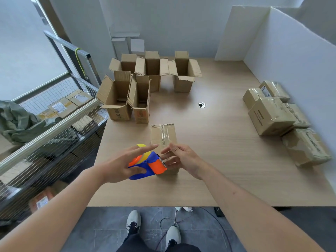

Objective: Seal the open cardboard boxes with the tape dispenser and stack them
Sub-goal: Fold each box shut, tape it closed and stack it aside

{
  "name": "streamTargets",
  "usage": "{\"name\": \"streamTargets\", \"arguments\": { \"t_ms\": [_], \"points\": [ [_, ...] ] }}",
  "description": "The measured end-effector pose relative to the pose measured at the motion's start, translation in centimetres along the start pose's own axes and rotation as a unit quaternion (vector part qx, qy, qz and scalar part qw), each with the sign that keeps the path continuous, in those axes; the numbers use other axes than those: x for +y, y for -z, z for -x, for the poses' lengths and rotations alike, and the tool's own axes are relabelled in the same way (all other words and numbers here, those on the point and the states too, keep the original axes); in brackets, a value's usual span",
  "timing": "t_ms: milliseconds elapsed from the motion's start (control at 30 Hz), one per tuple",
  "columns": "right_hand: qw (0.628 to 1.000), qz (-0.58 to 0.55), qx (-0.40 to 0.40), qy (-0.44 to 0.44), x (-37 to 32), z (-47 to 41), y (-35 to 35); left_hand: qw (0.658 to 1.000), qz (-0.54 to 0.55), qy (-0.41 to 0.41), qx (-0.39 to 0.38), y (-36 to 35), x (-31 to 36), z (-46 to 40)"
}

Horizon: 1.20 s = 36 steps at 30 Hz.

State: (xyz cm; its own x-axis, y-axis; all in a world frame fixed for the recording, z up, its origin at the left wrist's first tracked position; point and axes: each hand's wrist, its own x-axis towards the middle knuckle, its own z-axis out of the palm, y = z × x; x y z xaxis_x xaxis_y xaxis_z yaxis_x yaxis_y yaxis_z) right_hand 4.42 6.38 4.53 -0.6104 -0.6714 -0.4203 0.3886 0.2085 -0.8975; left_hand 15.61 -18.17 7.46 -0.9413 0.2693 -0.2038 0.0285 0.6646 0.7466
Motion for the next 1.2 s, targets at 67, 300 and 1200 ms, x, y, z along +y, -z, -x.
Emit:
{"name": "streamTargets", "arguments": {
  "t_ms": [67, 300, 1200],
  "points": [
    [1.0, 0.018, -0.002, 0.02, 0.3, 0.0, -0.2, 1.0, -0.006, 0.003, -0.01, 0.4, -0.2, -0.2],
    [0.988, 0.066, 0.119, 0.079, 1.4, -1.2, -1.5, 0.998, -0.008, 0.016, -0.064, 0.8, -1.6, -1.1],
    [0.899, 0.252, 0.356, -0.035, 8.5, -2.4, 3.3, 0.977, -0.099, 0.128, -0.138, 0.2, -8.5, -2.3]
  ]
}}
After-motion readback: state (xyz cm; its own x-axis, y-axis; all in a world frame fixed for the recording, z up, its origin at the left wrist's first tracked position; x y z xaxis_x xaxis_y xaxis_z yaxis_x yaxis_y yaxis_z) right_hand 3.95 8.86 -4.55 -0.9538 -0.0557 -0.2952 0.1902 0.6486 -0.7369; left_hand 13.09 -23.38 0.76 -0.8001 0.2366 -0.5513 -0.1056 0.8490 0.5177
